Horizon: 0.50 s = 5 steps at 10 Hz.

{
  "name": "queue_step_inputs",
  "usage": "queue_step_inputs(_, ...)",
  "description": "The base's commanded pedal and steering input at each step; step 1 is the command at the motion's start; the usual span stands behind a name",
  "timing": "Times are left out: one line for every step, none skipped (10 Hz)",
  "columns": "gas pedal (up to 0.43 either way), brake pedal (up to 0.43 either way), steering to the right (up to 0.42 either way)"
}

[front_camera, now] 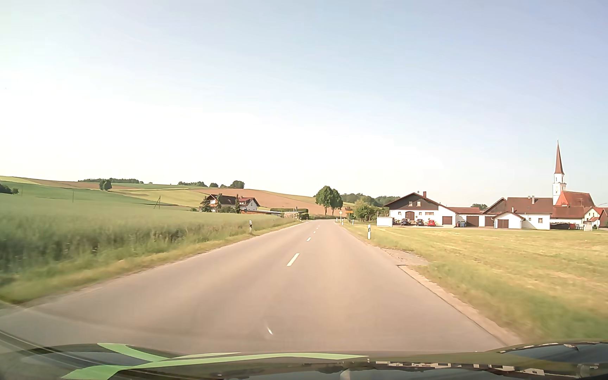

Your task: Follow the waypoints while adhering to traffic rules and regulations

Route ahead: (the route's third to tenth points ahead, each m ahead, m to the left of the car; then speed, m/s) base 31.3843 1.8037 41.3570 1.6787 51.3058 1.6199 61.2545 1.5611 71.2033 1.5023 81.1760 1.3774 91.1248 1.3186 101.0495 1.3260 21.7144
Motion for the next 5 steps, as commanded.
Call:
queue_step_inputs(0.157,0.000,0.000)
queue_step_inputs(0.169,0.000,-0.002)
queue_step_inputs(0.169,0.000,-0.003)
queue_step_inputs(0.157,0.000,-0.003)
queue_step_inputs(0.150,0.000,-0.003)
